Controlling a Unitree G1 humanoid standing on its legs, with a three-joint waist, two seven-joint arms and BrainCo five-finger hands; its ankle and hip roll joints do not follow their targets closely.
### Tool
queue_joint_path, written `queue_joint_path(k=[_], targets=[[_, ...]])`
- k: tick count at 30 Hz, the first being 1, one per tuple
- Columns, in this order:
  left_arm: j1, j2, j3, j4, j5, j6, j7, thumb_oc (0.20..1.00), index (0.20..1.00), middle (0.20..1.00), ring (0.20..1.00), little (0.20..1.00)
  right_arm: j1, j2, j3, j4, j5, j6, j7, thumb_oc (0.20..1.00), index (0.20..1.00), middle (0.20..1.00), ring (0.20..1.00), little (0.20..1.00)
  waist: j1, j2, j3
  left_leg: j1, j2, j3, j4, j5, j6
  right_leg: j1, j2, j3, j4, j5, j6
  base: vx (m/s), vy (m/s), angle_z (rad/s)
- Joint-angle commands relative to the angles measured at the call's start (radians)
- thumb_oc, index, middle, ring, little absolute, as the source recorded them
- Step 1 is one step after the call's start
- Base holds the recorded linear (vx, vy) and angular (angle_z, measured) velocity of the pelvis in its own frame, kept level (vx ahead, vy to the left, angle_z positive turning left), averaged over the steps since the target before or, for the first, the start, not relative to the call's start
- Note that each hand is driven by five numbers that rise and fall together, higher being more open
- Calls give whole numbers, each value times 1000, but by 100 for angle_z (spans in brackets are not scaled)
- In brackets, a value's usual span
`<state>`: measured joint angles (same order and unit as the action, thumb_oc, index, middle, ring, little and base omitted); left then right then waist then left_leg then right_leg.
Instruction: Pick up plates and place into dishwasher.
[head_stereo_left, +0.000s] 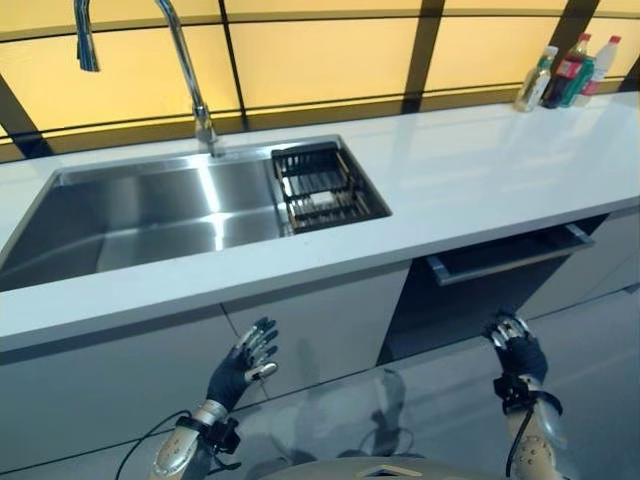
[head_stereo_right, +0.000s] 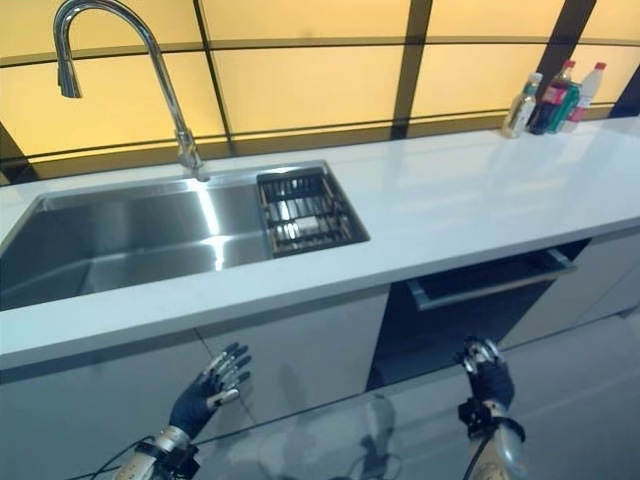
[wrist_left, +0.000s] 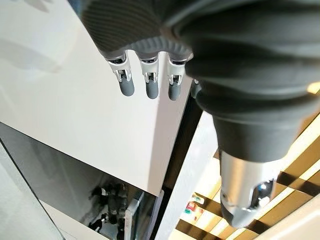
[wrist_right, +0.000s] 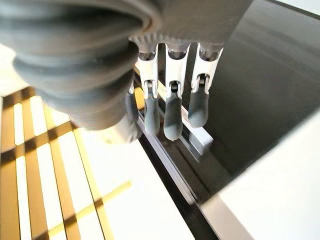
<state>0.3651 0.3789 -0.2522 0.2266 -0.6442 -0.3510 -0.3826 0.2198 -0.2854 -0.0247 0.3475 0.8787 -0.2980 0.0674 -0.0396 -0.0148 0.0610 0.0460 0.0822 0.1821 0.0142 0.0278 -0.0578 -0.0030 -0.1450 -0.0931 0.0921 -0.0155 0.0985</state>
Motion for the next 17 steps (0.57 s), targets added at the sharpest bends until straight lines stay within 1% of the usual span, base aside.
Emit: queue_joint_path(k=[1,4,8,12,17], targets=[[-60,-18,30,-20,-8,-76,-4,1000,1000,1000,1000,1000,-57,-1,15,-107,-26,-14,42,1000,1000,1000,1000,1000,-15,-16,35,-14,14,-18,84,-82,7,22,-17,-48,-48,34,37,-44,33,-11],[-66,-27,39,-11,-24,-82,-2,1000,1000,1000,1000,1000,-47,0,52,-106,-46,6,61,1000,1000,1000,1000,1000,-15,-16,31,-19,9,-16,96,-91,13,15,-18,-42,-38,30,37,-20,17,-6],[-77,-25,54,-5,-26,-68,20,1000,1000,1000,1000,1000,-38,0,97,-115,-33,46,107,1000,1000,1000,1000,1000,-9,-16,29,-21,4,-28,97,-97,18,10,-15,-41,-27,22,36,0,0,0],[-81,-27,54,-5,-27,-63,20,1000,1000,1000,1000,1000,-42,-4,132,-107,-36,55,92,1000,1000,1000,1000,1000,0,-16,25,-18,2,-42,91,-98,17,15,-15,-52,-29,19,35,-4,-1,5],[-83,-26,51,-9,-16,-54,28,1000,1000,1000,1000,1000,-52,-8,149,-98,-41,55,98,1000,1000,1000,1000,1000,8,-18,19,-16,3,-53,86,-97,14,17,-12,-60,-29,16,33,0,0,5]])
